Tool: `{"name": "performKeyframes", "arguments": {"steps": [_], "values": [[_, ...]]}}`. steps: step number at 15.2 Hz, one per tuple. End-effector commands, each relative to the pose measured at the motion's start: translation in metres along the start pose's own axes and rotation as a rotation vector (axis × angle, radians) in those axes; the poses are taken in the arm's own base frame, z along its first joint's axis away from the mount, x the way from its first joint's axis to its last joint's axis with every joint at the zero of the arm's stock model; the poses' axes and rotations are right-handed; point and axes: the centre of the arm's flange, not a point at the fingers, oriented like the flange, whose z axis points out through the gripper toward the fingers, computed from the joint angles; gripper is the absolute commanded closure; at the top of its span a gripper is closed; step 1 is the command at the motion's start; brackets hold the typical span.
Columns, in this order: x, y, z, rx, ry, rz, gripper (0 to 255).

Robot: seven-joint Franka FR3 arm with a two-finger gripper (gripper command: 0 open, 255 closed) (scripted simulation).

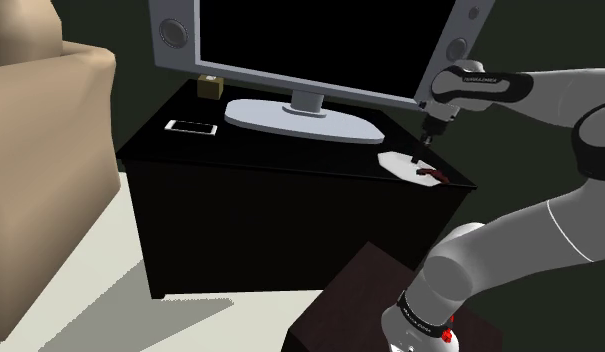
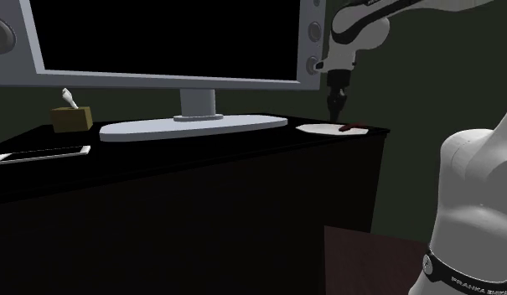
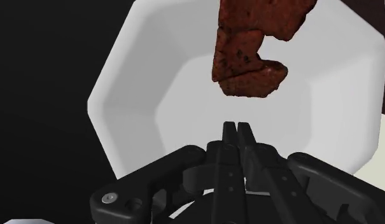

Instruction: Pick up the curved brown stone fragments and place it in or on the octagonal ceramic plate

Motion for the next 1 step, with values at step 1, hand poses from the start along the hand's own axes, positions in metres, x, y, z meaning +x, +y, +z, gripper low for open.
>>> {"name": "performKeyframes", "arguments": {"steps": [1], "values": [[-0.0005,0.0011,0.0111,0.0,0.0,0.0,255]]}}
